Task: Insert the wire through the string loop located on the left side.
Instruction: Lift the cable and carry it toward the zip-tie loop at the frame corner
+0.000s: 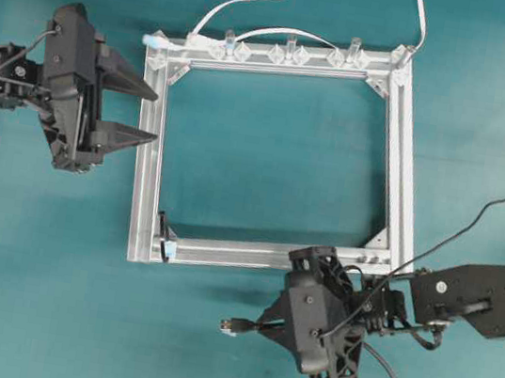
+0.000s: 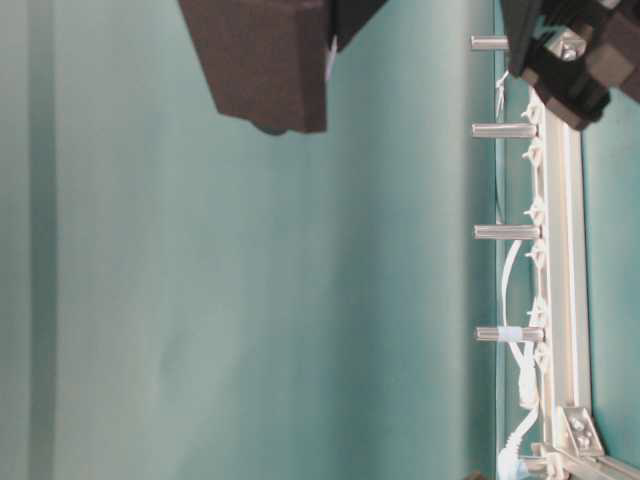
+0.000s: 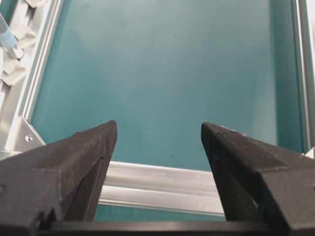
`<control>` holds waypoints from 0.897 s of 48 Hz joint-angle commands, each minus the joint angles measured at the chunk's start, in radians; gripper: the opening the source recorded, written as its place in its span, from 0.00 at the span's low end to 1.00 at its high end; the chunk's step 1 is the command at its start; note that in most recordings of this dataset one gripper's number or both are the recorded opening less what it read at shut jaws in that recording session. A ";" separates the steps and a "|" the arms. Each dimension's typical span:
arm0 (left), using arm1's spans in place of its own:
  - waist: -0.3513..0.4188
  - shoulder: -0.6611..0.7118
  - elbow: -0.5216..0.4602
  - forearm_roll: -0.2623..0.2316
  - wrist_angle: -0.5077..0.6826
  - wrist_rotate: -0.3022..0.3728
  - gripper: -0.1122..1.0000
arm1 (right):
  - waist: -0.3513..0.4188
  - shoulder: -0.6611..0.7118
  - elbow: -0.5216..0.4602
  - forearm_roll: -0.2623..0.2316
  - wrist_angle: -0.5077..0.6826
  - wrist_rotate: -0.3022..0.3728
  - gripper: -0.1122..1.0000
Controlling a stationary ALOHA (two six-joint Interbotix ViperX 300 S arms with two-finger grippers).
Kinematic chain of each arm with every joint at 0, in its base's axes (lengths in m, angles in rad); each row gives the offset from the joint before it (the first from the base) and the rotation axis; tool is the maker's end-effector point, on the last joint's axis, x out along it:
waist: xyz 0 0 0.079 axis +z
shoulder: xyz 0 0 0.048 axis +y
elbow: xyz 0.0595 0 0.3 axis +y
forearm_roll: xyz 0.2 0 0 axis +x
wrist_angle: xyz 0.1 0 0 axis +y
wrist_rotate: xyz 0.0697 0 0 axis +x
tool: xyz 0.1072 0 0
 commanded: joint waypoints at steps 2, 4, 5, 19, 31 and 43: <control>-0.011 -0.018 -0.014 0.003 0.000 0.003 0.77 | -0.002 -0.037 -0.028 -0.009 0.009 -0.003 0.19; -0.012 -0.021 -0.012 0.003 0.002 0.003 0.77 | -0.003 -0.037 -0.028 -0.009 0.009 -0.002 0.19; -0.012 -0.023 -0.011 0.003 0.002 0.003 0.77 | -0.003 -0.037 -0.028 -0.009 0.009 -0.002 0.19; -0.025 -0.052 -0.008 0.003 0.043 0.003 0.77 | -0.043 -0.037 -0.032 -0.043 0.011 -0.003 0.19; -0.081 -0.058 -0.005 0.003 0.089 0.000 0.78 | -0.104 -0.038 -0.046 -0.115 0.041 -0.003 0.19; -0.140 -0.060 -0.005 0.003 0.126 0.000 0.82 | -0.156 -0.038 -0.066 -0.172 0.072 -0.003 0.19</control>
